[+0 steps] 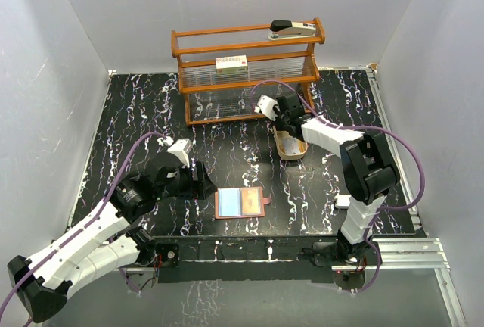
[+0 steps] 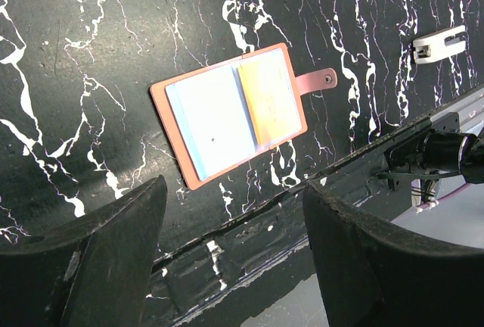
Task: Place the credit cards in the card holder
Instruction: Pick up the credit card from the storage box, then insert the credit card into the card holder.
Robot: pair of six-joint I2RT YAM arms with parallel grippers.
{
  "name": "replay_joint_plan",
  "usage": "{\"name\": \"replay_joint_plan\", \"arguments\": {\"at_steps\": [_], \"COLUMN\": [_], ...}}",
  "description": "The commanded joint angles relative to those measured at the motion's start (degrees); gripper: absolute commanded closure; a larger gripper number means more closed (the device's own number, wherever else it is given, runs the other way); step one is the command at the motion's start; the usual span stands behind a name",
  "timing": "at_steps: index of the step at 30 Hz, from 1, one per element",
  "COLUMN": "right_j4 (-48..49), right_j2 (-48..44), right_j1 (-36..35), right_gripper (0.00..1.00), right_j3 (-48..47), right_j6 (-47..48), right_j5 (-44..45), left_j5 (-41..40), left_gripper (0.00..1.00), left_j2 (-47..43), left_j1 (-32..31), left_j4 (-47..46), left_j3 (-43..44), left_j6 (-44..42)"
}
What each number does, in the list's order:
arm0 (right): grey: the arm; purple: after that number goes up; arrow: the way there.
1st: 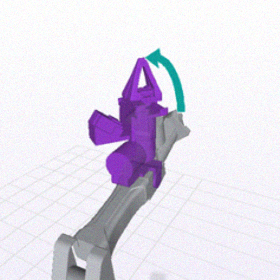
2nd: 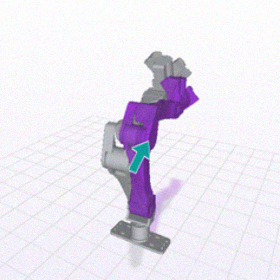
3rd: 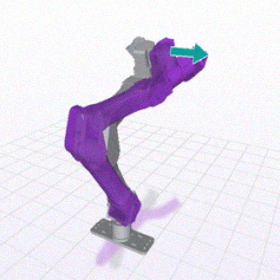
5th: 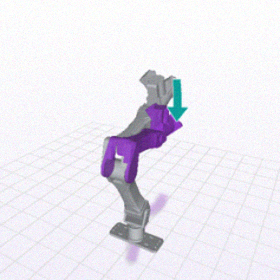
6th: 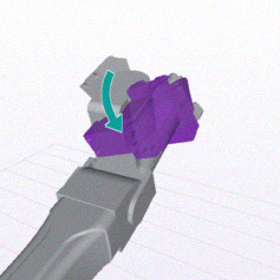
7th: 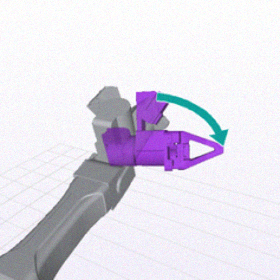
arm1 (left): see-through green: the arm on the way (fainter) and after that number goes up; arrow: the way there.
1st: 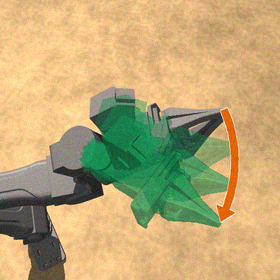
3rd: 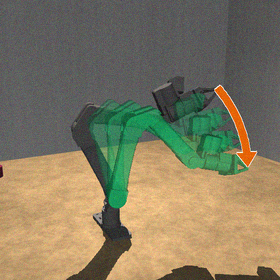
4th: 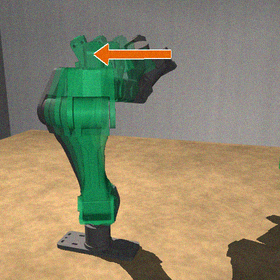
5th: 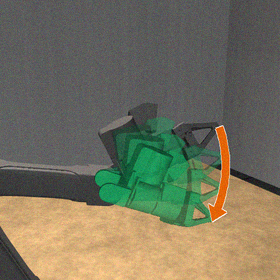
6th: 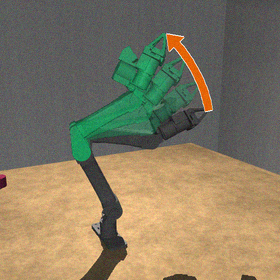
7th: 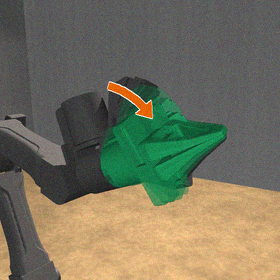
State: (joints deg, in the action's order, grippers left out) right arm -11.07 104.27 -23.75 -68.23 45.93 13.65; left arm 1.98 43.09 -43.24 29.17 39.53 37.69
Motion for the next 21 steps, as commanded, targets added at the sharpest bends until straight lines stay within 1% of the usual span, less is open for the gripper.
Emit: {"name": "replay_joint_plan", "arguments": {"at_steps": [1,3,7,10,14,16,18,21], "right_j4": [-0.7,-3.7,-6.9,-11.6,-17.4,-19.8,-21.0,-21.4], "right_j2": [-5.0,-6.9,-10.6,-13.6,-17.6,-19.7,-22.3,-27.0], "right_j1": [0.4,0.1,-1.0,-2.1,-3.1,-3.5,-4.4,-7.8], "right_gripper": [1.0,1.0,1.0,1.0,1.0,1.0,1.0,1.0], "right_j3": [-3.6,-3.3,-2.4,-3.6,-5.9,-6.8,-6.6,-5.1], "right_j6": [-2.8,-3.5,-5.1,-8.4,-16.3,-23.2,-28.2,-37.2], "right_j5": [-1.5,-3.5,-4.0,-5.7,-8.6,-9.6,-10.0,-10.2], "left_j5": [0.3,0.1,0.0,-0.1,0.0,0.5,1.3,2.4], "left_gripper": [0.29,0.29,0.29,0.29,0.31,0.32,0.32,0.34], "left_j2": [-0.2,-0.1,0.4,0.9,2.7,3.4,4.0,5.3], "left_j1": [0.2,0.2,0.2,0.2,0.2,0.2,0.2,0.2], "left_j4": [-0.4,-0.4,-0.1,0.2,1.2,0.9,0.4,0.2], "left_j3": [-0.3,-0.2,-0.1,0.0,0.5,0.0,-0.6,-0.9], "left_j6": [-0.2,-0.2,-0.2,0.0,1.0,1.7,2.5,3.7]}}
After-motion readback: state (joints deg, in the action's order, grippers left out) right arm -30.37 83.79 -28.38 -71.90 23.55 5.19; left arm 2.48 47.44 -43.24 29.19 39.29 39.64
